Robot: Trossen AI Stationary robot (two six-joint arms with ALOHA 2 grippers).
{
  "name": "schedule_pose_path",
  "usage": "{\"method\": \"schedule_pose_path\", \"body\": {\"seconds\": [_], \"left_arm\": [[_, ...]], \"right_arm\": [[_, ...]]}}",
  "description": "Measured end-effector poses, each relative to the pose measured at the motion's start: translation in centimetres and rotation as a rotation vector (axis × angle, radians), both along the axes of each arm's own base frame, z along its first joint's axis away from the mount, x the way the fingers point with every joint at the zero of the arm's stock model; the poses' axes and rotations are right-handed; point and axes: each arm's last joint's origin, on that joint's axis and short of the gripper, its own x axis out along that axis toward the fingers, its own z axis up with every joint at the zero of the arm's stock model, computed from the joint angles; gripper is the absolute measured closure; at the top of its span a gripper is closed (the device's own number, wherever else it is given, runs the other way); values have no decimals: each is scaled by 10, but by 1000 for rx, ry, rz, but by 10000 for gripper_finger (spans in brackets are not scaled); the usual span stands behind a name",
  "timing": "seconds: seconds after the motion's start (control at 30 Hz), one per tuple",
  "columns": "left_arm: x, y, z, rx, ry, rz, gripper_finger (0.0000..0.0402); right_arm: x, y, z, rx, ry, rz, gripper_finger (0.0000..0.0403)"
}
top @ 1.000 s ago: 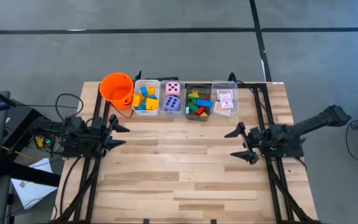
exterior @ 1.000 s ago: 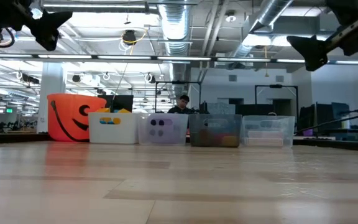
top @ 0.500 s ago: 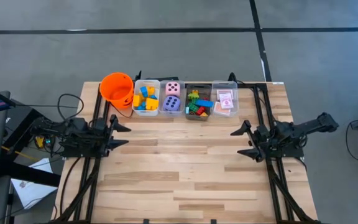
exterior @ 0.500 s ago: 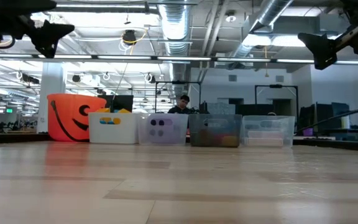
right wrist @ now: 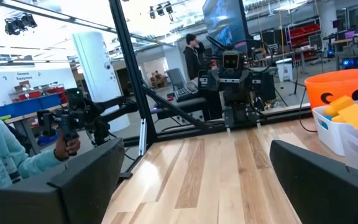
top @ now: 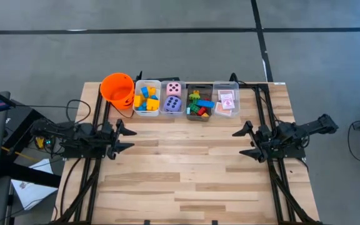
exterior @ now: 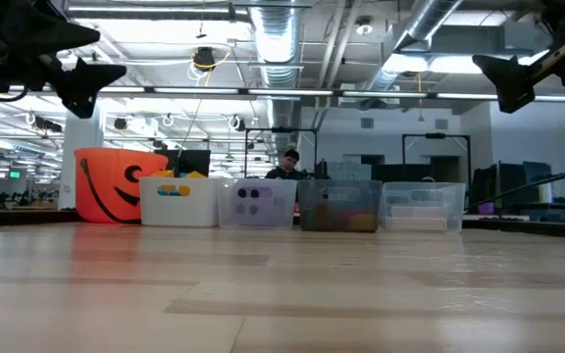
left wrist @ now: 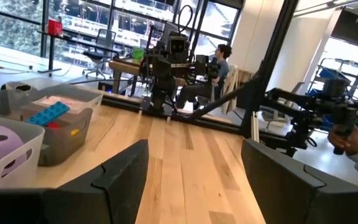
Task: Pick & Place Toys
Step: Return to Home Position
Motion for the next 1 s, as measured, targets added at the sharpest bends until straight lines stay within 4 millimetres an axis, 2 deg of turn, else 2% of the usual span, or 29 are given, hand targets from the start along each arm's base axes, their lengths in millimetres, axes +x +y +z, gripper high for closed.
{"method": "schedule_pose_path", "body": {"seconds": [1.0], "left_arm": [[0, 0, 0, 10, -3, 5, 151]], "right_arm": [[0, 0, 0, -7, 6, -1, 6]]}}
